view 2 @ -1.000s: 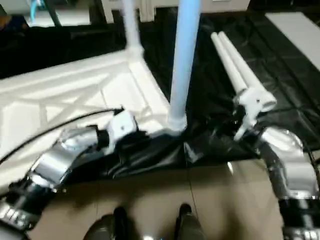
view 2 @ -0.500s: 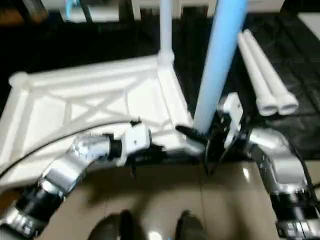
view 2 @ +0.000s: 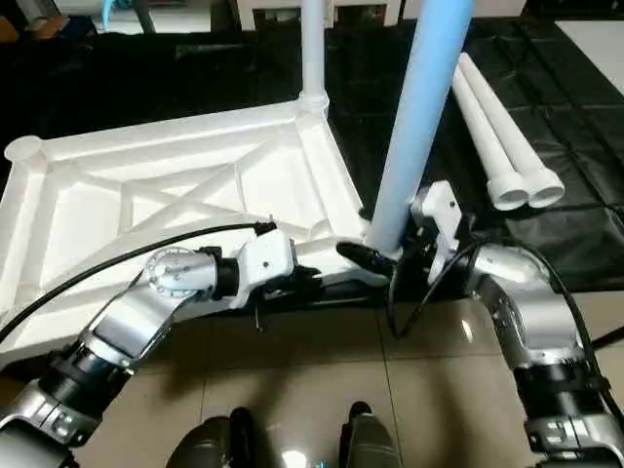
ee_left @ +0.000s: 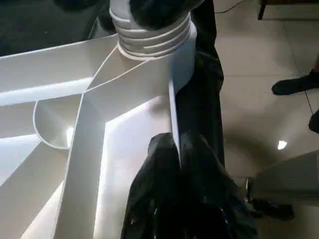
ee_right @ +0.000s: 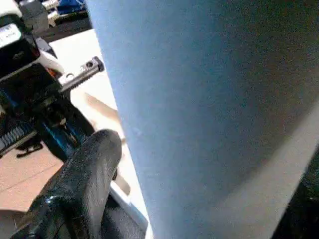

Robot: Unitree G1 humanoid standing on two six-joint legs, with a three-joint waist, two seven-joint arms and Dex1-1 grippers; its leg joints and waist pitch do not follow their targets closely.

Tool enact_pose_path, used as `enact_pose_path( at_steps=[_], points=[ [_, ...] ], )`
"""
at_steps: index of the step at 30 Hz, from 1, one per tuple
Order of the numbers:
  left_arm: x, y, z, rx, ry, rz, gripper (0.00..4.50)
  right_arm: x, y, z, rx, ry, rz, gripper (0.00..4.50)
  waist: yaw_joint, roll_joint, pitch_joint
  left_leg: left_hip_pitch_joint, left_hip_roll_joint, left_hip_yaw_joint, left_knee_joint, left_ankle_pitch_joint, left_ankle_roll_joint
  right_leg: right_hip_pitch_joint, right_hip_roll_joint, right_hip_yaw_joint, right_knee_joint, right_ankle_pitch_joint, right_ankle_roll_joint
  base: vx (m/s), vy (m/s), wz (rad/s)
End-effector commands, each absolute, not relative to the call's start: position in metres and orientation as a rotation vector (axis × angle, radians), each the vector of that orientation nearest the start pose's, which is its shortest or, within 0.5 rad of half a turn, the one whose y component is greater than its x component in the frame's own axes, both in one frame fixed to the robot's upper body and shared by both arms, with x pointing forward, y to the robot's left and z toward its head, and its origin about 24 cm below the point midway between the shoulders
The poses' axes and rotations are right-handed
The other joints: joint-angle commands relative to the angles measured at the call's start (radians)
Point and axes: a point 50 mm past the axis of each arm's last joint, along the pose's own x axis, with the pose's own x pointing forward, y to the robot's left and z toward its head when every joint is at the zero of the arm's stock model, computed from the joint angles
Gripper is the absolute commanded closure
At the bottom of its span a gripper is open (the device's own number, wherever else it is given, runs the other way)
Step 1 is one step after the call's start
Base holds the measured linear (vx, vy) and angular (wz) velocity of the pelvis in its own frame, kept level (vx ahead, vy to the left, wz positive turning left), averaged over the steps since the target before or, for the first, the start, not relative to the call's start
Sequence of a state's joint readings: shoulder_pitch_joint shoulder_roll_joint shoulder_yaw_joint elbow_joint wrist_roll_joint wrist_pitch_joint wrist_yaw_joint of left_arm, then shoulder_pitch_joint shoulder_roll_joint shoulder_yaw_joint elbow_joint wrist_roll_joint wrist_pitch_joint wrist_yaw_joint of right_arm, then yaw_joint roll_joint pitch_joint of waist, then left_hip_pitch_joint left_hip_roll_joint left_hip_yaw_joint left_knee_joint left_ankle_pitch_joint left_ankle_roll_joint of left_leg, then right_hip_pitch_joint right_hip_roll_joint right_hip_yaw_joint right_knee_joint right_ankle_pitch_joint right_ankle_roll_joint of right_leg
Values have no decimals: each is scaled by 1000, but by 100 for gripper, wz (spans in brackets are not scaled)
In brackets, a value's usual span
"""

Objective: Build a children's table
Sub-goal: Rotate leg to tighten

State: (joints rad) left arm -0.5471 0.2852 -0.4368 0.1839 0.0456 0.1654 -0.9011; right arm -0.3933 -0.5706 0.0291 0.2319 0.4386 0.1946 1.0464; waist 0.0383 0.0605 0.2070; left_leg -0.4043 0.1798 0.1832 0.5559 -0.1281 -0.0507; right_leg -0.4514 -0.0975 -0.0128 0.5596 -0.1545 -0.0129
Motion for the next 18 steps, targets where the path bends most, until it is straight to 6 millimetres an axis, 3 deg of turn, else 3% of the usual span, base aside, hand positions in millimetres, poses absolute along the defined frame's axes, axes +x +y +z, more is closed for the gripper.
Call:
enact_pose_path(
  at_steps=[1, 2, 4, 5, 7, 8, 12, 13, 14, 18],
  points=[
    [301, 51, 105, 576, 1, -1280, 450, 295, -205, 114, -120, 86, 1041, 75, 0, -34, -91, 33, 22, -8, -66, -389, 77, 48, -25, 4, -82, -503, -116, 0, 0, 0],
    [303, 51, 106, 578, -4, -1279, 450, 295, -207, 114, -121, 87, 1033, 75, 0, -24, -93, 34, 21, -7, -65, -391, 78, 48, -26, 3, -82, -501, -120, 0, 0, 0],
    [304, 49, 107, 578, -8, -1280, 450, 295, -209, 115, -125, 80, 1014, 75, 2, -31, -94, 34, 20, -6, -65, -391, 81, 49, -25, 2, -83, -496, -120, 0, 0, 0],
    [305, 49, 107, 576, -10, -1281, 450, 295, -210, 115, -129, 73, 1000, 75, 2, -25, -95, 34, 21, -5, -64, -388, 83, 50, -27, 2, -83, -490, -126, 0, 0, 0],
    [306, 48, 107, 565, -13, -1266, 450, 295, -211, 116, -128, 64, 981, 75, 3, -28, -97, 32, 20, -5, -64, -382, 85, 52, -26, 0, -81, -481, -131, 0, 0, 0],
    [307, 47, 109, 535, -23, -1238, 450, 296, -211, 117, -129, 47, 945, 75, 3, -24, -97, 32, 19, -5, -64, -384, 85, 52, -26, -2, -80, -481, -131, 0, 0, 0],
    [315, 42, 114, 458, -44, -1158, 450, 296, -212, 122, -92, -10, 880, 75, 0, -30, -101, 28, 17, -3, -65, -390, 92, 55, -27, -5, -79, -481, -122, 0, 0, 0],
    [317, 41, 116, 464, -55, -1153, 450, 296, -211, 122, -97, -11, 881, 75, 1, -20, -99, 30, 17, -4, -64, -392, 93, 52, -29, -4, -80, -485, -121, 0, 0, 0],
    [317, 40, 117, 467, -60, -1151, 450, 295, -211, 122, -100, -11, 882, 75, -1, -24, -99, 31, 16, -2, -63, -398, 97, 51, -27, -5, -83, -484, -120, 0, 0, 0],
    [322, 38, 123, 464, -74, -1155, 450, 294, -207, 121, -99, -12, 890, 75, 1, -23, -101, 31, 15, 0, -61, -389, 106, 51, -29, -4, -84, -473, -122, 0, 0, 0]
  ],
)
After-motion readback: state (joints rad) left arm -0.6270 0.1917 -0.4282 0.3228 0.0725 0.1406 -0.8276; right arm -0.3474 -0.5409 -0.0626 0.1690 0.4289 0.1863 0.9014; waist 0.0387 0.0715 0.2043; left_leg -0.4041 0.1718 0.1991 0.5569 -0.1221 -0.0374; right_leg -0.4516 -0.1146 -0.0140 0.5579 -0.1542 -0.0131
